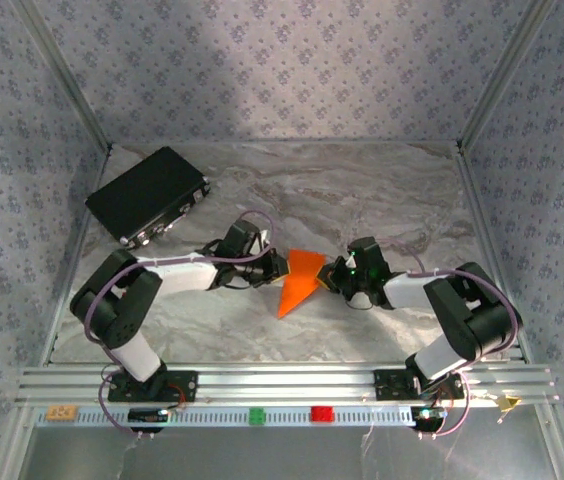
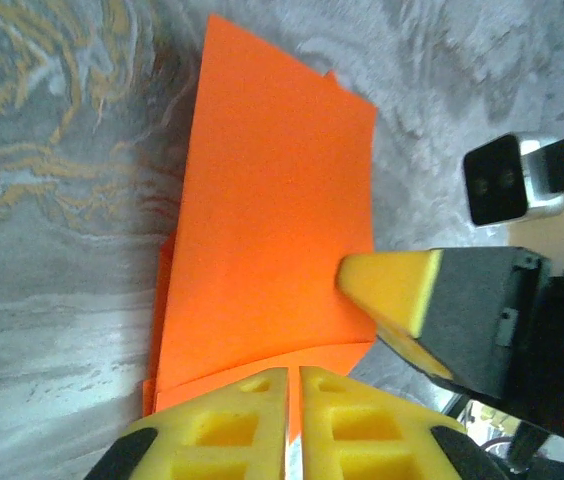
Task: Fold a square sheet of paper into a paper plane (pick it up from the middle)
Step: Fold the wing for the fifth time at the center of the table.
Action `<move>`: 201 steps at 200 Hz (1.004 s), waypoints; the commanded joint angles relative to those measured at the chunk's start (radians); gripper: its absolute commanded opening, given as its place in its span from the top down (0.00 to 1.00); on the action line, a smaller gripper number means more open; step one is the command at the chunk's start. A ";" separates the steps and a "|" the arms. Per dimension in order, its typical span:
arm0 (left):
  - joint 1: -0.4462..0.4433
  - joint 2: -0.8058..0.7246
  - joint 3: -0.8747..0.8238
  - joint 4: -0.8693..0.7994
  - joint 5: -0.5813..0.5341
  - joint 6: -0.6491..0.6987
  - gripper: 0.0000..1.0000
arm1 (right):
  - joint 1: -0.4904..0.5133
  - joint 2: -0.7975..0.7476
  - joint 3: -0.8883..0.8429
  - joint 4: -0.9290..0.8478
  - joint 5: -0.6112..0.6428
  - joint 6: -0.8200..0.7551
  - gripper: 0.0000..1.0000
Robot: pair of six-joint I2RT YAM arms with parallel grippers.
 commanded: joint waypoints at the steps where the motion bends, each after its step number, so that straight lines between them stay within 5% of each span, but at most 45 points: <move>1: -0.015 0.067 0.043 -0.045 -0.005 0.010 0.93 | 0.015 -0.029 -0.011 0.026 0.046 0.051 0.98; 119: -0.015 0.166 0.030 -0.017 -0.003 0.003 0.98 | -0.015 0.075 0.074 0.036 -0.111 -0.086 0.76; 174: -0.011 0.141 0.028 -0.012 -0.003 0.022 0.94 | -0.047 0.065 0.080 -0.016 -0.122 -0.125 0.86; 201: -0.018 0.080 0.016 0.009 -0.023 0.051 0.82 | -0.051 0.060 0.078 -0.019 -0.126 -0.118 0.96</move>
